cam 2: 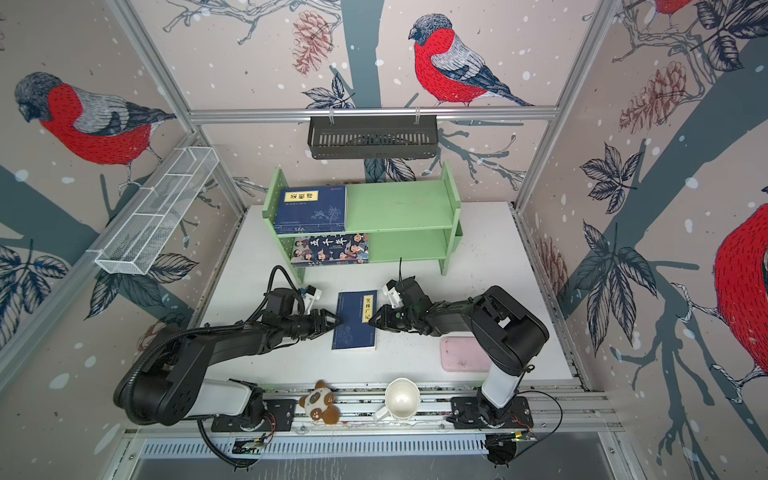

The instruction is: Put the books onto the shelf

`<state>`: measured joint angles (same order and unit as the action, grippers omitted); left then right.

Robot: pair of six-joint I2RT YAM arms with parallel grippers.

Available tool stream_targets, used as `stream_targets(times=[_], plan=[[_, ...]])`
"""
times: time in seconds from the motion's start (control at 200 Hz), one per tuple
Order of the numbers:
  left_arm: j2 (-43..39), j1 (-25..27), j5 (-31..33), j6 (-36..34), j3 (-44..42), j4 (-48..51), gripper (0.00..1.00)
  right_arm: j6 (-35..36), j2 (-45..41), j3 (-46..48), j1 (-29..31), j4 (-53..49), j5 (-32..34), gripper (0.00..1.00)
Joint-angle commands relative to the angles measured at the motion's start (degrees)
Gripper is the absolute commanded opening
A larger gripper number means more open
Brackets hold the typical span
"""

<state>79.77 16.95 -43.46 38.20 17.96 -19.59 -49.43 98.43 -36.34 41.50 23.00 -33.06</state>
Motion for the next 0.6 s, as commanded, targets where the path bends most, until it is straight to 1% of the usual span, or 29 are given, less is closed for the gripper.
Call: stream_targets(times=[0.0, 0.12, 0.205, 0.325, 0.505, 0.595], plan=[[-0.48, 0.57, -2.28, 1.12, -0.21, -2.24, 0.56, -1.19, 0.42, -0.60, -0.06, 3.89, -2.05, 0.39], [-0.45, 1.32, -2.68, 1.05, -0.07, -2.82, 0.56, -1.10, 1.12, -1.53, 0.11, 3.57, -2.30, 0.39], [-0.58, 1.31, -2.25, 0.75, 0.09, -2.32, 0.55, -1.18, 1.14, -1.71, 0.16, 3.36, -2.27, 0.37], [-0.76, 1.27, -2.52, 1.04, -0.03, -2.84, 0.56, -1.29, 0.81, -1.72, 0.25, 3.59, -2.56, 0.29], [-1.57, 1.29, -1.53, 0.21, 0.14, -1.66, 0.57, -1.17, 0.18, -1.72, 0.22, 3.60, -3.01, 0.09], [-2.51, 1.27, -1.09, -0.14, 0.36, -0.76, 0.59, -0.94, -0.21, -1.98, 0.12, 3.16, -3.23, 0.03]])
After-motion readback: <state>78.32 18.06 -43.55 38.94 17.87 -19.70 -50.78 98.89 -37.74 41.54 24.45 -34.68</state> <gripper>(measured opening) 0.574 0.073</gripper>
